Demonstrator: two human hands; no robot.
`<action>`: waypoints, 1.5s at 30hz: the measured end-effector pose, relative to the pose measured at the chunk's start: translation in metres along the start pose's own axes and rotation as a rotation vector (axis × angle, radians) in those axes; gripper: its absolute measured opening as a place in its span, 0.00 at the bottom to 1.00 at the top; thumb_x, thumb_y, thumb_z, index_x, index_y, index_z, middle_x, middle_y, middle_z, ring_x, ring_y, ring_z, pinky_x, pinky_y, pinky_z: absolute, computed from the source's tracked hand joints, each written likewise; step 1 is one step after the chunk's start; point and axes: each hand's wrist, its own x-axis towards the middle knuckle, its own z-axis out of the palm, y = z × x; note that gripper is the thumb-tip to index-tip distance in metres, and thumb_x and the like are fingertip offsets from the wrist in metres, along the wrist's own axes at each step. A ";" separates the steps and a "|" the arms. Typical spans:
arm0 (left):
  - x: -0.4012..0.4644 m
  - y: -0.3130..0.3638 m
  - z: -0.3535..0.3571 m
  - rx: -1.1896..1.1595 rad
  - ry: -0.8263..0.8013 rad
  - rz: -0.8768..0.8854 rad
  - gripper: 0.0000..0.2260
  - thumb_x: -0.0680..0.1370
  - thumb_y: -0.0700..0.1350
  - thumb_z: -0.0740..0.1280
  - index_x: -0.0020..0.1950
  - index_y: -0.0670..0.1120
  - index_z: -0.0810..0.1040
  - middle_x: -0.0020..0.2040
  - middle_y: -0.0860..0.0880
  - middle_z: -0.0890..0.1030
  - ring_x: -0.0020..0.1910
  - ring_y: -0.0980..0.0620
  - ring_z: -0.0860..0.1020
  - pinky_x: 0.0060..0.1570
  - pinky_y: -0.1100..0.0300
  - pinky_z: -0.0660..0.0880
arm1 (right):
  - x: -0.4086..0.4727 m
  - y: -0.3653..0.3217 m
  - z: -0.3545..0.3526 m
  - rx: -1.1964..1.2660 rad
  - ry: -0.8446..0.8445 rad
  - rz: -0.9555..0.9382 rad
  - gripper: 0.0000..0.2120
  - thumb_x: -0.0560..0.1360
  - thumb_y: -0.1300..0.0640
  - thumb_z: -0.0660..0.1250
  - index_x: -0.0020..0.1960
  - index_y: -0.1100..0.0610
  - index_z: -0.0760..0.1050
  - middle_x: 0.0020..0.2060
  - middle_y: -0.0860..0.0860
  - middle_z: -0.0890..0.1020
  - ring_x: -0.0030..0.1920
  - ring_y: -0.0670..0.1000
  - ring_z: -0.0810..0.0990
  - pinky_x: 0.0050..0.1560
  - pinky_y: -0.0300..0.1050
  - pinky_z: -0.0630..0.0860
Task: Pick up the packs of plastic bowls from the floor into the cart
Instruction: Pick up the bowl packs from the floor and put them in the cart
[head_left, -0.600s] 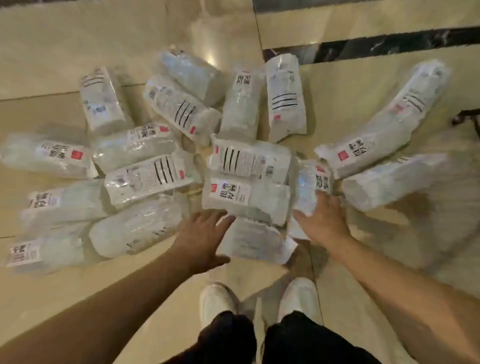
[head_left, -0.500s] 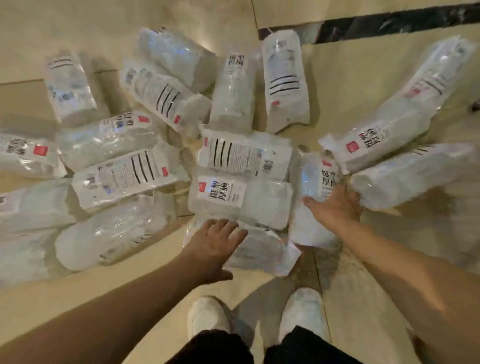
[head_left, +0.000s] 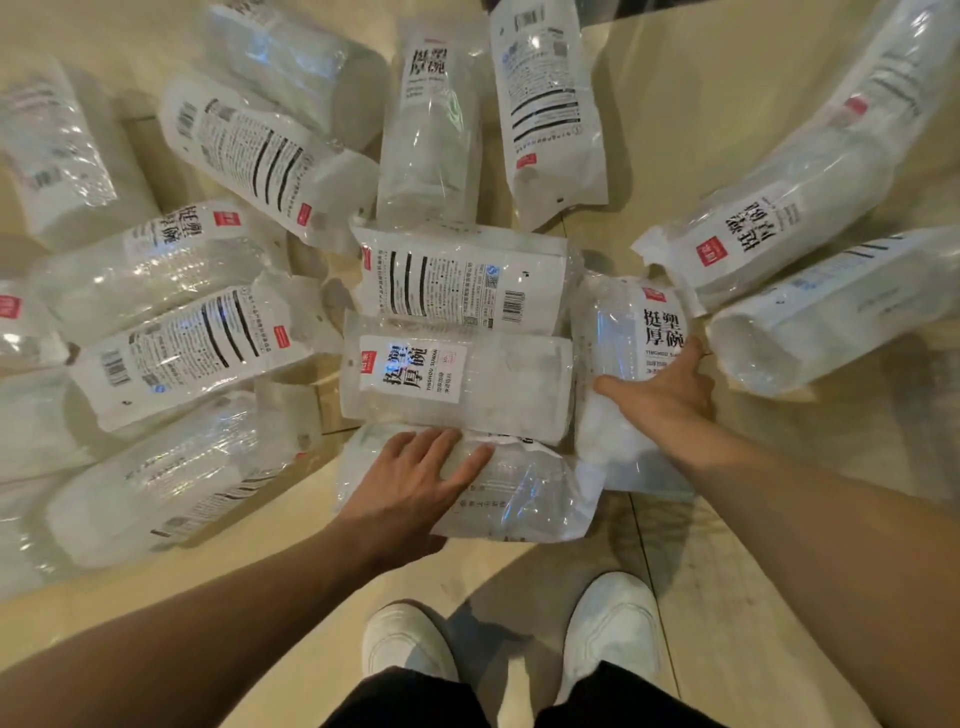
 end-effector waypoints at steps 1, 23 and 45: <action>-0.005 0.002 -0.008 -0.001 0.015 0.003 0.55 0.63 0.63 0.82 0.84 0.51 0.61 0.73 0.36 0.75 0.72 0.35 0.76 0.69 0.35 0.73 | -0.009 0.000 -0.009 0.008 -0.001 0.011 0.62 0.64 0.44 0.84 0.84 0.46 0.46 0.72 0.59 0.70 0.71 0.65 0.71 0.71 0.63 0.73; -0.267 0.161 -0.649 -1.372 -0.029 -0.066 0.32 0.73 0.50 0.81 0.75 0.49 0.74 0.65 0.45 0.85 0.63 0.41 0.84 0.63 0.41 0.80 | -0.538 -0.037 -0.522 0.762 0.141 -0.149 0.56 0.60 0.43 0.87 0.79 0.49 0.60 0.68 0.50 0.80 0.63 0.54 0.83 0.63 0.54 0.81; -0.242 0.669 -0.642 -1.368 -0.288 0.334 0.19 0.73 0.48 0.80 0.63 0.49 0.84 0.57 0.45 0.89 0.52 0.42 0.88 0.40 0.52 0.86 | -0.613 0.367 -0.785 0.911 0.636 0.003 0.42 0.63 0.53 0.87 0.68 0.41 0.66 0.60 0.42 0.81 0.60 0.50 0.83 0.59 0.55 0.82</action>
